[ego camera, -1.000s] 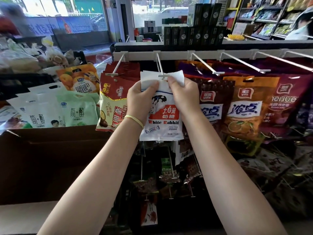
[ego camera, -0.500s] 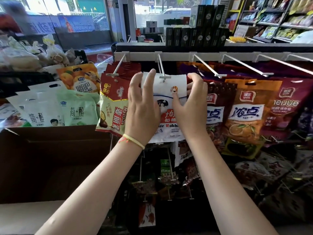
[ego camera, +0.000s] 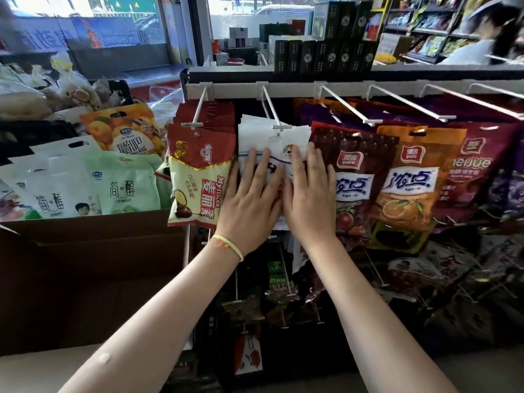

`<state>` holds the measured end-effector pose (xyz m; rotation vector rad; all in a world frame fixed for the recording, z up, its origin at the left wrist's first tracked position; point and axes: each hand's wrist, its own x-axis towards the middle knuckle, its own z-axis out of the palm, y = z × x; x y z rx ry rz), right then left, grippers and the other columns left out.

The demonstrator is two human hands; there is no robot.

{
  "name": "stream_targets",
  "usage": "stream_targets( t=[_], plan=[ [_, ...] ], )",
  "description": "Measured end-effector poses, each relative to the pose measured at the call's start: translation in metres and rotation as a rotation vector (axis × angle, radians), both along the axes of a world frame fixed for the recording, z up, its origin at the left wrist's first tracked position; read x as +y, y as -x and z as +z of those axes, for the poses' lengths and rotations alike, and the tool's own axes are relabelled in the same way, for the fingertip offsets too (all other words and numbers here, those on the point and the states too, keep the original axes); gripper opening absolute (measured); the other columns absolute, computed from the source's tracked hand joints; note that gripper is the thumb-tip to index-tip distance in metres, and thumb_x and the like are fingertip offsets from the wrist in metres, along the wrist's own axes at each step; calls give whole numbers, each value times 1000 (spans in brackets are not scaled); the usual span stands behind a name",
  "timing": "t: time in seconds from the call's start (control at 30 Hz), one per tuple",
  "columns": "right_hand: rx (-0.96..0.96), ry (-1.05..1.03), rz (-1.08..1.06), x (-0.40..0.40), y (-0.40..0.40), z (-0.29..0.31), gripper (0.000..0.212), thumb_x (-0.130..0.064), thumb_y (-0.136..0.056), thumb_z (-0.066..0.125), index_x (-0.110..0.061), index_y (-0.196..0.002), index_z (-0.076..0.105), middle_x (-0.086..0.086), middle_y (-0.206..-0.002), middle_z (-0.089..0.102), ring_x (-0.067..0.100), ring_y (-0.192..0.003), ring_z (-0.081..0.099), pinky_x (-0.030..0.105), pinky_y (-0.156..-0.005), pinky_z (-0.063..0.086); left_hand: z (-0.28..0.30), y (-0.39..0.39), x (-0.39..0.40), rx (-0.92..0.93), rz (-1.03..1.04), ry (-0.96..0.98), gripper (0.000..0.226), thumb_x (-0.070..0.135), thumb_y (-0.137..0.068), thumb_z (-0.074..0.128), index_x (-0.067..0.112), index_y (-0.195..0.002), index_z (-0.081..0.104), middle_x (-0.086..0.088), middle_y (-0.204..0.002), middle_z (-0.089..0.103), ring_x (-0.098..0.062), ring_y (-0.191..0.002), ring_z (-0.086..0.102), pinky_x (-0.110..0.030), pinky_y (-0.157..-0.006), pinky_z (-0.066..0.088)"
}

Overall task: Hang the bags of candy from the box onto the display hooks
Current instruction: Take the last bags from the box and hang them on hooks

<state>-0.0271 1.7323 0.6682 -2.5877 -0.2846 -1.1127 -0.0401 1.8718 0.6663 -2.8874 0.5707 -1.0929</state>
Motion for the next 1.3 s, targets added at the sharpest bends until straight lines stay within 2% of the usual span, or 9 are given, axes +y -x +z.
stream_targets(
  t=[0.1, 0.23, 0.37, 0.47, 0.73, 0.9, 0.97, 1.13, 1.3],
  plan=[
    [34, 33, -12, 0, 1, 4, 53, -27, -106, 43, -15, -156, 32, 17, -161, 30, 32, -152, 23, 50, -122, 19, -2, -1, -2, 9, 30, -5, 70, 51, -99, 36, 14, -158, 28, -17, -167, 11, -35, -155, 7, -55, -122, 14],
    [-74, -37, 6, -9, 2, 30, 38, -12, -95, 56, -7, -132, 60, 18, -134, 55, 35, -129, 49, 49, -108, 42, -2, 0, -9, -9, 27, 44, 84, 50, -84, 58, 9, -154, 35, -21, -165, 13, -39, -154, 8, -59, -121, 14],
    [-149, -77, -16, -8, -3, 65, 39, 1, -89, 53, -1, -128, 58, 16, -126, 57, 31, -120, 52, 38, -105, 41, -2, 3, -15, -67, -53, 79, 75, 32, -82, 65, 10, -150, 41, -20, -165, 15, -39, -153, 7, -56, -123, 2],
    [-137, 18, 13, -5, -17, 76, 38, 1, -89, 51, -1, -126, 60, 15, -125, 62, 33, -123, 54, 43, -105, 42, 0, 2, -20, -57, -121, 71, 74, 36, -84, 64, 16, -151, 40, -17, -167, 13, -38, -154, 7, -57, -123, 3],
    [93, 167, 40, -23, -58, 91, 27, -9, -95, 50, -14, -111, 72, 7, -113, 66, 31, -116, 55, 50, -110, 33, -15, -9, -37, -23, 47, -26, 76, 51, -95, 47, 21, -160, 21, -16, -168, -2, -38, -154, -3, -57, -123, -1],
    [234, -77, 252, -28, -63, 119, 31, -14, -95, 47, -17, -106, 76, 3, -109, 74, 26, -108, 63, 50, -102, 44, -20, -9, -44, -59, 95, -5, 70, 47, -98, 42, 20, -160, 21, -15, -168, 2, -37, -155, -1, -57, -123, 1],
    [363, -5, 254, -30, -66, 134, 29, -19, -98, 48, -20, -107, 75, 1, -112, 73, 26, -109, 63, 50, -100, 46, -23, -10, -45, -71, 100, 2, 71, 46, -97, 44, 20, -160, 23, -15, -168, 5, -37, -154, 2, -59, -123, 5],
    [613, 60, 395, -37, -73, 162, 26, -27, -102, 56, -16, -118, 73, 0, -119, 69, 12, -106, 59, 26, -91, 43, -25, -13, -45, -97, 108, 6, 73, 45, -96, 49, 22, -160, 23, -14, -167, 10, -37, -154, 7, -58, -123, 10],
    [633, 64, 410, -17, -83, 158, 29, -21, -99, 59, -13, -126, 67, 4, -127, 66, 18, -114, 61, 26, -94, 45, -26, -13, -45, -100, 111, 6, 72, 44, -96, 51, 21, -159, 25, -15, -167, 13, -38, -154, 9, -59, -122, 12]
  ],
)
